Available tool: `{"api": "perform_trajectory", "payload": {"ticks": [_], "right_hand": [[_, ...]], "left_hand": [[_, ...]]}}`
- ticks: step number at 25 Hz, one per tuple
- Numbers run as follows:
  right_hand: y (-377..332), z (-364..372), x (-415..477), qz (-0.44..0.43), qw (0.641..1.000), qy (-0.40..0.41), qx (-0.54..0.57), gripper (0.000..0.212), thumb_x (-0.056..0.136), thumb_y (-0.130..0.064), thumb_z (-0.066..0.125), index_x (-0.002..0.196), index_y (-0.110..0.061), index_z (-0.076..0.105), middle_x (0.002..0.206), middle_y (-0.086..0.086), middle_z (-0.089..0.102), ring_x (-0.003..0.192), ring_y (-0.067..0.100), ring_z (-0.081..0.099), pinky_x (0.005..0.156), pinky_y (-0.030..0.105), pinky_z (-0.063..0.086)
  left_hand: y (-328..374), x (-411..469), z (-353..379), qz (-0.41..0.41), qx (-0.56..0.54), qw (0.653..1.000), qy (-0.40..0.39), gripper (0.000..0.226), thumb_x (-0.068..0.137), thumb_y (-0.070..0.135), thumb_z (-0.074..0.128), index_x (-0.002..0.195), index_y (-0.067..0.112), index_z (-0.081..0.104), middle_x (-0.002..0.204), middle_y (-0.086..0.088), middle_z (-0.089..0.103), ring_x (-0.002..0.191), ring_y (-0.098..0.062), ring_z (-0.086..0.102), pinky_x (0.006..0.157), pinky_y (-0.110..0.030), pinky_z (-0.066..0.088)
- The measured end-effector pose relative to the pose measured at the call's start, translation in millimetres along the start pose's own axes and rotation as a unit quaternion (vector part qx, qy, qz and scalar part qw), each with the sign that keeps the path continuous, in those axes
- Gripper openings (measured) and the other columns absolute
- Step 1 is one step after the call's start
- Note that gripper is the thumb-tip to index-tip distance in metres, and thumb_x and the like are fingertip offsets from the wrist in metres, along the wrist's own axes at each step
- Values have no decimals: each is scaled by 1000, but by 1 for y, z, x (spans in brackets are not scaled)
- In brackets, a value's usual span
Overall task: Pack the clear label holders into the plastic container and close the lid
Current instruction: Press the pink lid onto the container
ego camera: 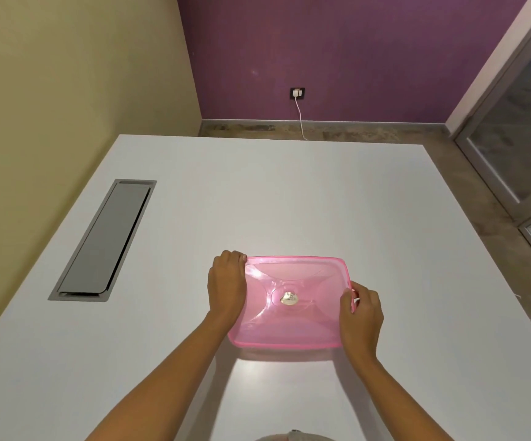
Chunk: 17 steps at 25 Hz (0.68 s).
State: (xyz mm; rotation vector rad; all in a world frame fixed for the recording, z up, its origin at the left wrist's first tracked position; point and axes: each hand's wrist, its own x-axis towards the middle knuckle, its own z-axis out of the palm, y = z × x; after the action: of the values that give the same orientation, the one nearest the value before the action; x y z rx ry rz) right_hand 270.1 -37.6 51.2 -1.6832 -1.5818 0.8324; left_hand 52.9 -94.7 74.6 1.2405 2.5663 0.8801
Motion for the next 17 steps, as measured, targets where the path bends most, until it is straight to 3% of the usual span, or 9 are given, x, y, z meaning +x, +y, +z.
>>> {"api": "perform_trajectory", "payload": {"ticks": [5,8,13,17], "right_hand": [[0,9,4,-12,1000,-3,-2,22,96,-12,46,112,-10,61,108,9,52,88,20,54,81,27,39],[3,13,6,-11,1000,2,-3,23,96,-9,45,112,-7,60,109,10,53,89,24,57,80,28,40],[3,16,8,25,1000,8,12,23,98,-10,42,113,-8,60,113,8,53,92,17,51,83,27,38],[4,15,8,37,999,-3,26,23,99,-12,40,114,-10,58,113,4,50,94,16,50,83,27,38]], "left_hand": [[-17,2,7,1,-45,999,11,26,90,-6,40,97,8,61,104,-5,60,91,-27,53,76,-42,47],[-22,-2,14,-51,-130,990,0,22,99,9,36,103,17,55,101,7,55,98,-20,52,81,-30,41],[-23,-11,25,-112,-191,975,-33,26,102,24,32,118,18,51,114,4,54,107,-15,50,95,-33,41],[-23,-8,25,-129,-194,972,-40,27,102,23,34,118,15,54,110,4,50,99,-13,49,89,-27,37]]}}
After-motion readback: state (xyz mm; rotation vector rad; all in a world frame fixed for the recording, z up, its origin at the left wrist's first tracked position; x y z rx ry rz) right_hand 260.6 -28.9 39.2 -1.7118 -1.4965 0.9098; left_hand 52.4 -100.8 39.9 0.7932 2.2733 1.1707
